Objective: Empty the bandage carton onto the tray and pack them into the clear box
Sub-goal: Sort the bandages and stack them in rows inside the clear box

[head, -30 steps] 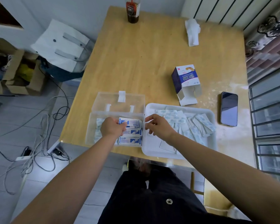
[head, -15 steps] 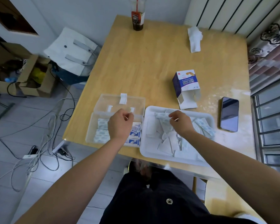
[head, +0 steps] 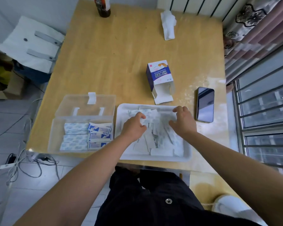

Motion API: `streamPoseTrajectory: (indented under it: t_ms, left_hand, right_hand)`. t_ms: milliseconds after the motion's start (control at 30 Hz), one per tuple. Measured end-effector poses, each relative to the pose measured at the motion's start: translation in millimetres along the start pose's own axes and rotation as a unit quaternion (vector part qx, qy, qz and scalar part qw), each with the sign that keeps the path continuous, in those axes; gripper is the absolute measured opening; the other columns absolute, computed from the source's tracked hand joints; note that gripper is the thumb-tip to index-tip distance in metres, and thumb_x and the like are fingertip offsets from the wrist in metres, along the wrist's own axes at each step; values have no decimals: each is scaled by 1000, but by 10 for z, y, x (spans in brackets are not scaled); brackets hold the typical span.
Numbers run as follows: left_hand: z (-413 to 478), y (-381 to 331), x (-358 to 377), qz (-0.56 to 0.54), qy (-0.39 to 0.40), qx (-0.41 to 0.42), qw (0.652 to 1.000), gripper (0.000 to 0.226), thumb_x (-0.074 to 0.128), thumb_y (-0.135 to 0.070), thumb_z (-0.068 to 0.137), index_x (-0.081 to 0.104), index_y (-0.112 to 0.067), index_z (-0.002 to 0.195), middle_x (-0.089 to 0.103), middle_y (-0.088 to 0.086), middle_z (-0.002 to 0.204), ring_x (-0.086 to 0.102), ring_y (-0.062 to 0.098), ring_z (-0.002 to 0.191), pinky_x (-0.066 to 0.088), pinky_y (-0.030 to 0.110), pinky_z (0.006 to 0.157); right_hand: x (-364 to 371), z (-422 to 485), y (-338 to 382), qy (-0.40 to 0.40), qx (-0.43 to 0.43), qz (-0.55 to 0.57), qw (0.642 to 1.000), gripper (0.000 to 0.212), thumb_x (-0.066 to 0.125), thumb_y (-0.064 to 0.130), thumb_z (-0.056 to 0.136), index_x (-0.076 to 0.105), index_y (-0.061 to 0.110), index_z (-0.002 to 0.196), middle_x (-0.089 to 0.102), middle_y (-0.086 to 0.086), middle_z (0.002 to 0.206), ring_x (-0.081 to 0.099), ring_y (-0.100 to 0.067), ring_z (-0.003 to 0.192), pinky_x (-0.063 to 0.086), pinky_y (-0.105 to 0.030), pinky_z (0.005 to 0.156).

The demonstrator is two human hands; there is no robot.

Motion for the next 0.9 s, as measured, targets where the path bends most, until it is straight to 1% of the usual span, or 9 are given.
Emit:
streamPoseTrajectory:
  t_ms: [67, 100, 200, 333, 433, 567, 700, 833, 900]
  left_hand:
    - [64, -70, 69, -11, 2, 27, 1000, 33, 53, -17, 91, 50, -26, 123, 60, -1, 85, 54, 15, 69, 41, 25, 58]
    - [111, -127, 139, -11, 10, 38, 999, 33, 53, -17, 91, 51, -28, 122, 58, -3, 83, 53, 13, 68, 37, 23, 56]
    - [166, -174, 330, 13, 61, 41, 997, 33, 52, -20, 92, 51, -29, 124, 58, -3, 86, 55, 15, 78, 38, 24, 64]
    - [214, -164, 369, 29, 65, 28, 997, 31, 51, -22, 93, 50, -27, 125, 57, -1, 92, 54, 18, 84, 40, 26, 72]
    - [225, -137, 358, 28, 66, 17, 997, 31, 50, -23, 94, 49, -26, 125, 57, 0, 93, 55, 18, 84, 40, 26, 72]
    - [214, -113, 367, 18, 74, 0, 997, 32, 48, -25, 95, 47, -26, 127, 57, 1, 98, 57, 19, 85, 40, 27, 71]
    - [198, -85, 376, 0, 77, -13, 997, 31, 47, -25, 96, 46, -26, 127, 58, 1, 100, 60, 21, 86, 41, 27, 65]
    - [186, -57, 391, -15, 80, -25, 996, 30, 47, -26, 95, 46, -27, 125, 59, 2, 104, 62, 22, 88, 43, 27, 62]
    - [178, -42, 395, -23, 83, -30, 996, 30, 47, -26, 95, 46, -27, 125, 59, 2, 105, 63, 22, 90, 41, 27, 62]
  right_hand:
    - [26, -29, -200, 35, 25, -52, 998, 53, 65, 24, 83, 46, 9, 130, 46, -9, 129, 52, -27, 108, 48, -34, 76]
    - [53, -41, -291, 53, 33, -64, 996, 53, 65, 25, 83, 46, 8, 130, 45, -10, 128, 52, -28, 107, 49, -36, 77]
    - [176, -72, -340, 94, 29, -32, 995, 46, 66, 26, 83, 51, 7, 122, 47, -11, 122, 55, -29, 97, 49, -36, 79]
    - [112, -58, -329, 58, 44, 14, 997, 54, 64, 24, 84, 43, 4, 130, 43, -14, 126, 57, -32, 93, 48, -37, 74]
    - [183, -60, -272, 73, 48, -7, 996, 60, 64, 23, 88, 34, 2, 136, 36, -16, 133, 60, -31, 87, 50, -36, 71]
    - [202, -28, -261, 62, 59, 1, 996, 61, 70, 23, 85, 34, 4, 131, 41, -14, 131, 60, -29, 87, 44, -31, 63]
    - [275, -24, -274, 79, 89, 47, 992, 61, 73, 28, 81, 35, 7, 125, 55, -8, 113, 56, -26, 82, 47, -35, 68]
    - [365, -27, -238, 85, 94, 56, 990, 68, 77, 38, 76, 36, 7, 120, 51, -6, 112, 57, -28, 95, 45, -35, 71]
    - [384, -16, -216, 83, 87, 51, 991, 66, 78, 39, 74, 38, 7, 116, 50, -6, 113, 57, -28, 96, 45, -35, 70]
Point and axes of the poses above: each hand's wrist, its own z-axis towards the middle knuckle, its own x-axis out of the palm, y = z × x, the point moved 9 cm from there along z, towards the middle knuckle
